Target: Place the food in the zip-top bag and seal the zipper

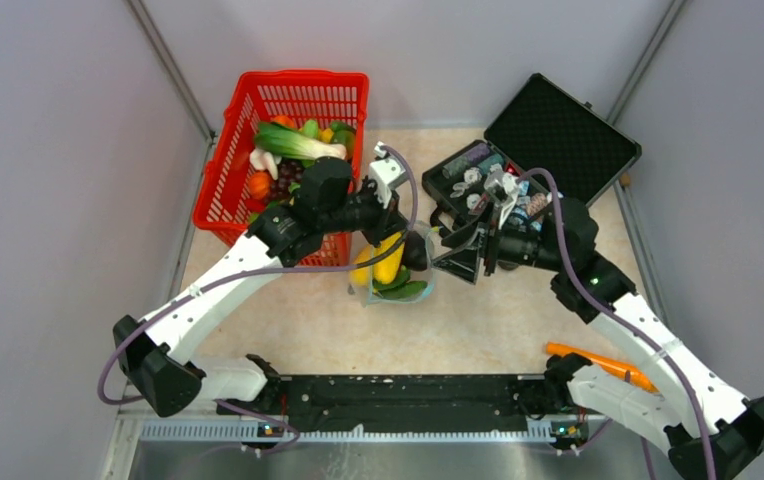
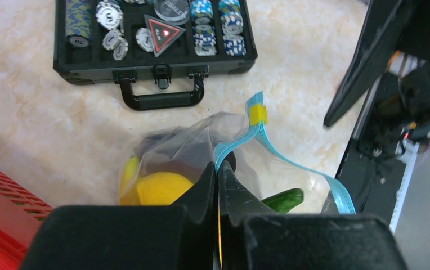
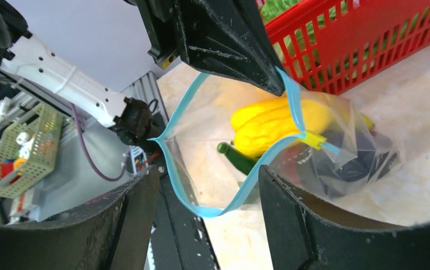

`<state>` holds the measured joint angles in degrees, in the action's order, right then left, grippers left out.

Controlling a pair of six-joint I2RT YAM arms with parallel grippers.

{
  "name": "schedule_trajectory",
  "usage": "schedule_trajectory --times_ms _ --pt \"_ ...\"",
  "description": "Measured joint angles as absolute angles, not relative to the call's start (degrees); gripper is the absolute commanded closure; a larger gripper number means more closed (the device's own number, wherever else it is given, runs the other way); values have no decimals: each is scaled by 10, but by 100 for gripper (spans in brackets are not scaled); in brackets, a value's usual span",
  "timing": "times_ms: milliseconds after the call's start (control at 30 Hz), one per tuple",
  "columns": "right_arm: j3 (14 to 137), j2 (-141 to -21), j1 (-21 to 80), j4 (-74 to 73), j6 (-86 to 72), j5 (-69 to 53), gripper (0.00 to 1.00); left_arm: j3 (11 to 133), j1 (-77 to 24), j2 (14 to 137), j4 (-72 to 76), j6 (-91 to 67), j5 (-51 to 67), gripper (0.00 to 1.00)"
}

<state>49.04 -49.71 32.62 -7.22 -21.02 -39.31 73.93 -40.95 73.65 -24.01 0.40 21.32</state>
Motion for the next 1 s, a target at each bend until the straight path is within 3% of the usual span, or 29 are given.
schedule_trajectory --times_ms 467,667,1000 --pt "562 -475 326 -187 -35 -270 32 765 -399 743 -311 124 297 100" --pt "513 -467 326 -195 100 -334 27 796 -398 749 -371 180 334 100" --pt "450 -473 326 -206 316 -408 29 808 -398 768 -411 216 400 100"
